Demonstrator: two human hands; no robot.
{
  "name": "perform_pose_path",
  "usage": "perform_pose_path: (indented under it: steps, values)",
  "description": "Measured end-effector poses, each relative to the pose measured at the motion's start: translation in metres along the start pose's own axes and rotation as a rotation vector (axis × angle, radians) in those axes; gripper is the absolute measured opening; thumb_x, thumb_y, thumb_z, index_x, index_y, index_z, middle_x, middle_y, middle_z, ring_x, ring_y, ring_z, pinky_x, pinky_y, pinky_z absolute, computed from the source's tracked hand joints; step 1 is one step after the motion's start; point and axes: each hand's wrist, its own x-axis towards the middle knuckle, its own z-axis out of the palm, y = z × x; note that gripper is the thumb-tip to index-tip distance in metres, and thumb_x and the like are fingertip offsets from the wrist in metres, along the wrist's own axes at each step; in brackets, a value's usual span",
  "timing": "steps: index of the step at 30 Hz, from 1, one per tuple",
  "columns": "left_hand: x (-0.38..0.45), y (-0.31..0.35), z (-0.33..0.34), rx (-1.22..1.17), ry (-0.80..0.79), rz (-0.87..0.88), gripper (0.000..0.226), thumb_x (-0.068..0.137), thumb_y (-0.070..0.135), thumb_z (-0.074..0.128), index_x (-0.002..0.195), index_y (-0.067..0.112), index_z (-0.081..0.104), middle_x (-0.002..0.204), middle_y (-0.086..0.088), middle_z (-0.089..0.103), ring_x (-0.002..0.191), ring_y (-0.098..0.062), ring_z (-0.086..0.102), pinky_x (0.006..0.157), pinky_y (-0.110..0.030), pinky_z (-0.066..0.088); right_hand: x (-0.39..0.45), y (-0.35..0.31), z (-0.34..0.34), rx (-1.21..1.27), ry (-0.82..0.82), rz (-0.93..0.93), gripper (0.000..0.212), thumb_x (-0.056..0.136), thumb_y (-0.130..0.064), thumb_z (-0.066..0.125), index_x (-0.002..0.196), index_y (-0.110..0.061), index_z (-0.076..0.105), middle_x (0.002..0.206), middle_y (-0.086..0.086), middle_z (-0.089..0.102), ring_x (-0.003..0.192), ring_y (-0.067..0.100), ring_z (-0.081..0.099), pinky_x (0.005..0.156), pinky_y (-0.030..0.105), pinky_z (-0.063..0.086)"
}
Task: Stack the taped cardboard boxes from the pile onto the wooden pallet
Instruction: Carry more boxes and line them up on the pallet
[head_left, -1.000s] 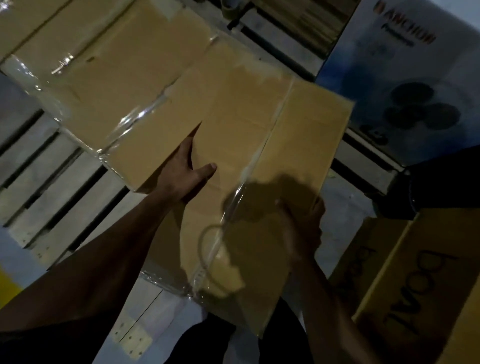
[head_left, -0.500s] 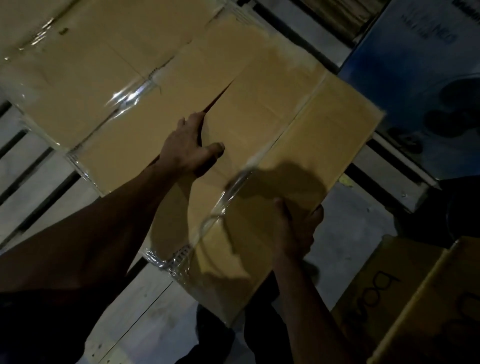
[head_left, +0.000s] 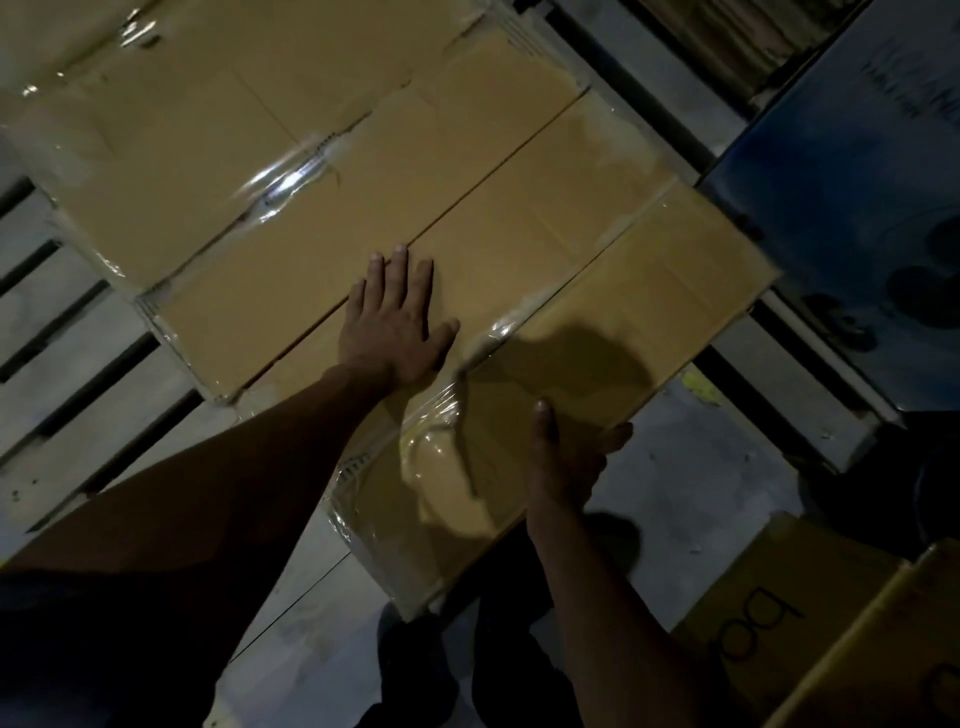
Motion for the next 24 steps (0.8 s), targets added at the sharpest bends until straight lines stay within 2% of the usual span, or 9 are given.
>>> perform_pose_path:
  steps: [2, 4, 8, 12, 15, 18, 20, 22, 24]
  values:
    - [-0.005, -0.005, 0.003, 0.010, 0.012, 0.008, 0.079, 0.097, 0.062, 0.027, 0.156, 0.024, -0.011, 0.163, -0.005, -0.019, 0.149, -0.028, -0.017, 0.120, -0.044, -0.005, -0.009, -0.010, -0.007, 0.104, -0.023, 0.096, 0.110, 0.082, -0.057, 0.069, 0.157, -0.022, -0.003, 0.148, 0.023, 0.037, 0.129, 0.045, 0.045, 0.105, 0.051, 0.041]
    - [-0.014, -0.011, 0.001, 0.015, 0.001, -0.014, 0.079, 0.097, 0.061, 0.031, 0.156, 0.025, -0.008, 0.164, -0.004, -0.015, 0.150, -0.028, -0.013, 0.120, -0.046, -0.001, -0.007, -0.010, -0.011, 0.084, -0.029, 0.117, 0.100, 0.089, -0.039, 0.071, 0.157, -0.019, 0.001, 0.142, 0.026, 0.041, 0.124, 0.046, 0.047, 0.098, 0.048, 0.041]
    - [-0.043, -0.032, 0.008, 0.001, -0.002, -0.072, 0.079, 0.097, 0.058, 0.036, 0.156, 0.026, -0.005, 0.164, -0.004, -0.011, 0.151, -0.029, -0.010, 0.120, -0.048, 0.001, -0.008, -0.013, -0.012, 0.054, -0.040, 0.133, 0.096, 0.090, -0.042, 0.068, 0.155, -0.020, 0.002, 0.136, 0.027, 0.044, 0.120, 0.047, 0.049, 0.096, 0.051, 0.042]
    - [-0.082, -0.059, 0.018, -0.047, -0.005, -0.162, 0.081, 0.096, 0.055, 0.042, 0.156, 0.024, -0.003, 0.165, -0.006, -0.008, 0.151, -0.030, -0.006, 0.121, -0.049, 0.001, -0.011, -0.017, -0.012, 0.104, -0.079, 0.165, 0.098, 0.091, -0.042, 0.068, 0.158, -0.022, -0.002, 0.148, 0.023, 0.036, 0.130, 0.043, 0.043, 0.104, 0.051, 0.040]
    - [-0.115, -0.073, 0.026, -0.096, 0.089, -0.315, 0.090, 0.094, 0.049, 0.050, 0.156, 0.012, -0.004, 0.164, -0.011, -0.006, 0.151, -0.032, -0.004, 0.121, -0.046, 0.004, -0.014, -0.013, -0.013, 0.118, -0.085, 0.209, 0.087, 0.094, -0.039, 0.065, 0.155, -0.016, 0.008, 0.143, 0.024, 0.041, 0.127, 0.042, 0.047, 0.098, 0.045, 0.043]
    - [-0.126, -0.093, 0.036, -0.412, 0.232, -0.558, 0.103, 0.090, 0.044, 0.062, 0.153, -0.003, -0.006, 0.162, -0.021, -0.006, 0.150, -0.035, -0.003, 0.123, -0.043, 0.007, -0.022, 0.007, -0.009, 0.179, -0.099, 0.197, 0.072, 0.098, -0.033, 0.061, 0.151, -0.013, 0.018, 0.138, 0.025, 0.043, 0.120, 0.040, 0.050, 0.087, 0.040, 0.042]
    - [-0.119, -0.105, 0.039, -0.861, 0.234, -0.678, 0.108, 0.081, 0.045, 0.069, 0.152, -0.004, 0.004, 0.159, -0.027, 0.010, 0.147, -0.039, 0.014, 0.121, -0.046, 0.020, -0.029, 0.021, -0.003, 0.190, -0.145, 0.174, 0.071, 0.096, -0.037, 0.063, 0.151, -0.017, 0.021, 0.133, 0.021, 0.046, 0.108, 0.035, 0.052, 0.085, 0.040, 0.047]
    - [-0.118, -0.110, 0.036, -1.343, 0.289, -0.722, 0.073, 0.082, 0.041, 0.065, 0.139, 0.003, 0.038, 0.131, -0.017, 0.052, 0.121, -0.029, 0.053, 0.103, -0.044, 0.047, -0.042, 0.032, 0.004, 0.215, -0.145, 0.159, 0.079, 0.087, -0.050, 0.067, 0.149, -0.022, 0.028, 0.132, 0.016, 0.051, 0.106, 0.033, 0.056, 0.089, 0.048, 0.054]
    - [-0.108, -0.110, 0.033, -1.585, 0.314, -0.766, 0.027, 0.098, 0.035, 0.053, 0.107, 0.009, 0.057, 0.101, -0.008, 0.063, 0.097, -0.022, 0.062, 0.090, -0.038, 0.054, -0.031, 0.050, 0.016, 0.239, -0.122, 0.111, 0.086, 0.074, -0.058, 0.069, 0.145, -0.026, 0.032, 0.132, 0.012, 0.053, 0.108, 0.033, 0.058, 0.092, 0.053, 0.054]
